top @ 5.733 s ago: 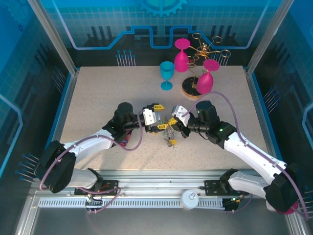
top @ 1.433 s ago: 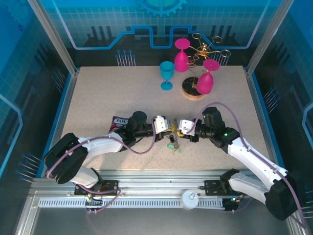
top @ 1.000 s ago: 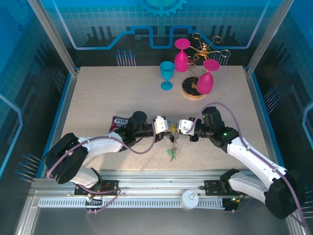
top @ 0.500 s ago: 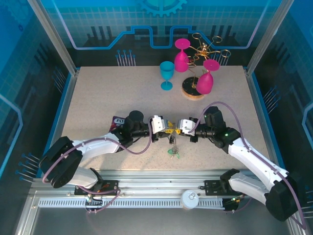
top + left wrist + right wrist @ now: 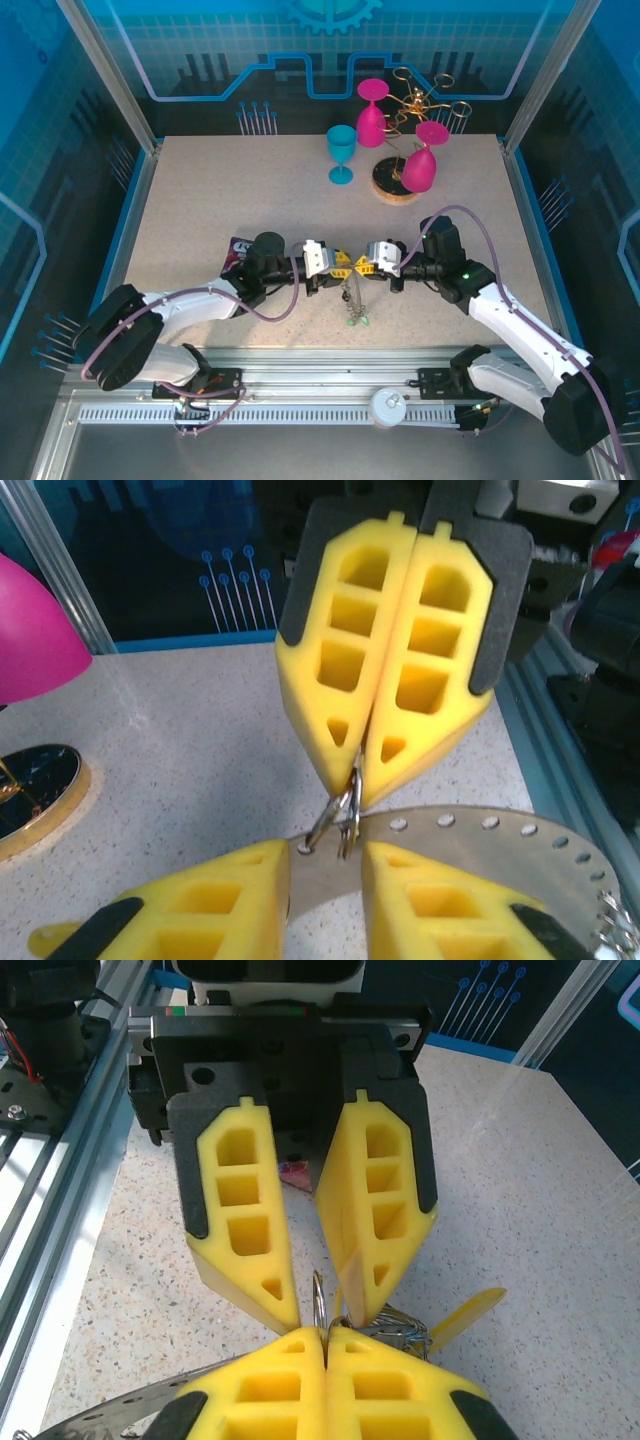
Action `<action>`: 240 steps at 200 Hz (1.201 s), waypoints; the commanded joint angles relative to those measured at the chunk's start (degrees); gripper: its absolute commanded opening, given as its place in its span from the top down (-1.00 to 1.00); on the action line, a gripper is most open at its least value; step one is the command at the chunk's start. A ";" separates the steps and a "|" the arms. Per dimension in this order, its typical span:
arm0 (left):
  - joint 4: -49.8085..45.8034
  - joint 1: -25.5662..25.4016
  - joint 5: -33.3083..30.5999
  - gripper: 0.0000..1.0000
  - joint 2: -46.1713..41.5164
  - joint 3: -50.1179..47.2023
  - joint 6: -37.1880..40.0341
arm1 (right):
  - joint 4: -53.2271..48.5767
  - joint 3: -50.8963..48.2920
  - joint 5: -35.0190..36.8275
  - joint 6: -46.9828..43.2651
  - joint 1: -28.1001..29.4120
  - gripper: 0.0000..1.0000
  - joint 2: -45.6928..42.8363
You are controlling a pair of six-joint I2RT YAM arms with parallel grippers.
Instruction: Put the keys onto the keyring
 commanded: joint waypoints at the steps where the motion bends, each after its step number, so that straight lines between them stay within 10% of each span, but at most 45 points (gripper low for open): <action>1: 6.68 0.41 2.43 0.60 1.66 -0.50 -2.56 | 2.90 -0.25 -2.91 1.46 -0.77 1.00 -0.48; 88: 15.98 0.48 1.89 0.98 3.37 -2.19 -5.46 | 1.48 0.30 -2.65 1.83 -0.73 1.00 0.77; 240: 19.92 0.73 3.39 0.79 4.36 -2.67 -8.03 | -0.30 1.09 1.09 2.19 -0.68 1.00 1.29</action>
